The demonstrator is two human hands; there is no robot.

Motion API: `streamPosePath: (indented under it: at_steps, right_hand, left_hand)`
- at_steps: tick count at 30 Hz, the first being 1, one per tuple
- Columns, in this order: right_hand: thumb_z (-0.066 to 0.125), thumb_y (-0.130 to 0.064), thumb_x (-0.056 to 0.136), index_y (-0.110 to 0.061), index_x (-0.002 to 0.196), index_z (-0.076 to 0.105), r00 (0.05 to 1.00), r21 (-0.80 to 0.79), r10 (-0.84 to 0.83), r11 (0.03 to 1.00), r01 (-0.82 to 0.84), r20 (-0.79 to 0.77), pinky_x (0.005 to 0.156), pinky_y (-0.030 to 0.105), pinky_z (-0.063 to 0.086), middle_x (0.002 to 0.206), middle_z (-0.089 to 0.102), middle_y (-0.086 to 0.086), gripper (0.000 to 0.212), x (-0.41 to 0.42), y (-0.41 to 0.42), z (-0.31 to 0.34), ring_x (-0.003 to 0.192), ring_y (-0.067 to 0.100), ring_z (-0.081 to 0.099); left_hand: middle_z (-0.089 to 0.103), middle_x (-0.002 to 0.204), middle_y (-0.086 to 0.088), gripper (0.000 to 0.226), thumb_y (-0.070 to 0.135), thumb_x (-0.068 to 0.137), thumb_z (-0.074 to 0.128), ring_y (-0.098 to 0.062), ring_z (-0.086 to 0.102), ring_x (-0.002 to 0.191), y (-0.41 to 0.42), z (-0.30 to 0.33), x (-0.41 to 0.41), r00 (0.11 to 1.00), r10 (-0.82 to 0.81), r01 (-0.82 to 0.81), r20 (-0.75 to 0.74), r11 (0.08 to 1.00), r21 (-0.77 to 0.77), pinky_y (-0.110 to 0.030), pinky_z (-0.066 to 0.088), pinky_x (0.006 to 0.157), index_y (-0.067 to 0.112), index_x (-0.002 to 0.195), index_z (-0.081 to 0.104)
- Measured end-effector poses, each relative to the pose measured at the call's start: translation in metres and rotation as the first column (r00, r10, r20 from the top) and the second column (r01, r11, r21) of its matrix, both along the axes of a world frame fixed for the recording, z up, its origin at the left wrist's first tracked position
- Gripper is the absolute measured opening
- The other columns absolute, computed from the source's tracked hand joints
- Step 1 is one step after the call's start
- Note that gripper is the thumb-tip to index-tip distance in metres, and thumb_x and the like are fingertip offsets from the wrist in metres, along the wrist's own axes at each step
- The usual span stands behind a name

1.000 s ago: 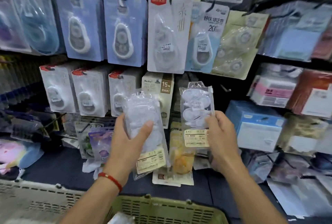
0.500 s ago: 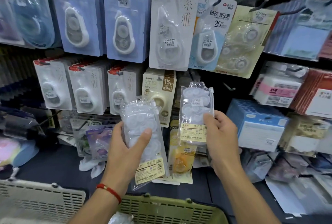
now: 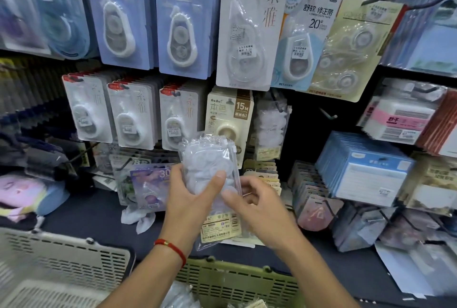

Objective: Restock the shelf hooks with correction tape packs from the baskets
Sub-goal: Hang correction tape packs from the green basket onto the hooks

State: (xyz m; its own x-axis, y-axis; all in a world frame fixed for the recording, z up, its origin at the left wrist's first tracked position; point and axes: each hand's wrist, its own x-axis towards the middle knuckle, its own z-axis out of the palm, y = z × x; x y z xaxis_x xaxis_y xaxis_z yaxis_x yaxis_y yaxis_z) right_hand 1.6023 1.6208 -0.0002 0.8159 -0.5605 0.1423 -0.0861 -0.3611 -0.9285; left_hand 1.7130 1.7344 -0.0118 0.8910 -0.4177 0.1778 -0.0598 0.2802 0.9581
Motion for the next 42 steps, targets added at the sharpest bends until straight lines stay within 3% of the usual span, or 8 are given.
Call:
streamPosePath:
  at_steps: [8, 15, 18, 20, 25, 32, 37, 42]
  right_hand:
    - [0.063, -0.055, 0.098, -0.025, 0.102, 0.068, 0.982, -0.077, -0.090, 0.992, 0.103, 0.166, 0.086, 0.057, 0.056, 0.098, 0.074, 0.007, 0.030, 0.002, 0.007, -0.001, 0.093, 0.031, 0.068]
    - [0.049, -0.063, 0.102, -0.038, 0.098, 0.057, 0.861, -0.043, -0.346, 0.921, 0.388, 0.374, 0.064, 0.024, 0.054, 0.084, 0.071, -0.013, 0.026, 0.000, 0.006, 0.000, 0.073, 0.006, 0.066]
    - [0.051, -0.058, 0.104, -0.033, 0.098, 0.056, 0.816, 0.043, -0.410, 0.901, 0.431, 0.408, 0.071, 0.057, 0.059, 0.083, 0.066, -0.001, 0.026, -0.004, -0.004, 0.009, 0.077, 0.027, 0.064]
    - [0.051, -0.059, 0.104, -0.032, 0.098, 0.056, 0.798, 0.069, -0.427, 0.895, 0.442, 0.425, 0.070, 0.062, 0.056, 0.088, 0.065, 0.011, 0.028, -0.008, -0.011, 0.014, 0.078, 0.035, 0.062]
    - [0.057, -0.043, 0.105, -0.035, 0.097, 0.062, 0.824, 0.149, -0.405, 0.914, 0.378, 0.396, 0.044, 0.030, 0.048, 0.086, 0.066, 0.020, 0.012, -0.014, -0.026, 0.017, 0.062, 0.023, 0.057]
    - [0.061, -0.028, 0.106, -0.030, 0.116, 0.067, 0.836, 0.213, -0.361, 0.931, 0.297, 0.413, 0.040, 0.023, 0.044, 0.086, 0.077, 0.008, 0.013, -0.019, -0.028, 0.018, 0.051, 0.019, 0.061]
    - [0.063, -0.037, 0.101, -0.029, 0.141, 0.050, 0.824, -0.136, -0.548, 0.814, 0.565, 0.143, 0.084, 0.027, 0.048, 0.122, 0.062, -0.014, 0.043, -0.021, -0.036, 0.004, 0.109, 0.011, 0.061]
    - [0.071, -0.047, 0.092, -0.038, 0.103, 0.069, 0.980, -0.147, -0.195, 0.969, 0.199, 0.043, 0.073, 0.016, 0.051, 0.096, 0.072, -0.016, 0.015, -0.015, -0.021, -0.004, 0.089, 0.001, 0.065]
  left_hand:
    - [0.074, 0.115, 0.023, 0.079, 0.075, 0.057, 0.087, 0.004, 0.072, 0.102, 0.004, 0.000, 0.007, 1.000, -0.013, 0.014, -0.015, 0.999, 0.040, -0.024, 0.058, 0.085, 0.042, 0.121, 0.056]
    - [0.074, 0.113, 0.020, 0.064, 0.057, 0.065, 0.085, 0.012, 0.069, 0.096, 0.001, 0.001, 0.003, 0.999, -0.019, 0.017, 0.032, 0.999, 0.049, -0.006, 0.053, 0.072, 0.040, 0.120, 0.055]
    - [0.075, 0.114, 0.010, 0.063, 0.053, 0.066, 0.084, 0.004, 0.073, 0.093, 0.001, 0.000, 0.006, 1.000, 0.001, -0.001, 0.007, 0.999, 0.044, -0.014, 0.057, 0.073, 0.036, 0.120, 0.056]
    - [0.076, 0.113, 0.007, 0.062, 0.052, 0.066, 0.084, 0.003, 0.074, 0.091, 0.002, -0.001, 0.007, 1.000, 0.008, -0.008, -0.001, 1.000, 0.028, -0.012, 0.057, 0.069, 0.033, 0.119, 0.057]
    - [0.077, 0.111, 0.011, 0.065, 0.058, 0.060, 0.084, 0.002, 0.074, 0.092, 0.003, -0.001, 0.009, 1.000, 0.024, -0.024, -0.003, 0.999, 0.038, -0.015, 0.057, 0.071, 0.037, 0.116, 0.059]
    - [0.077, 0.106, 0.009, 0.064, 0.053, 0.061, 0.085, 0.003, 0.075, 0.086, 0.002, 0.000, 0.007, 0.999, 0.036, -0.035, -0.011, 0.999, 0.037, -0.009, 0.055, 0.063, 0.034, 0.116, 0.059]
    - [0.075, 0.112, 0.010, 0.070, 0.057, 0.061, 0.084, 0.003, 0.074, 0.091, 0.004, 0.000, 0.006, 0.999, 0.038, -0.040, 0.014, 0.995, 0.088, -0.014, 0.056, 0.070, 0.032, 0.122, 0.058]
    - [0.077, 0.105, 0.014, 0.060, 0.051, 0.064, 0.086, 0.004, 0.073, 0.089, 0.001, -0.003, 0.003, 0.999, 0.033, -0.037, 0.034, 0.994, 0.107, -0.010, 0.056, 0.069, 0.035, 0.116, 0.059]
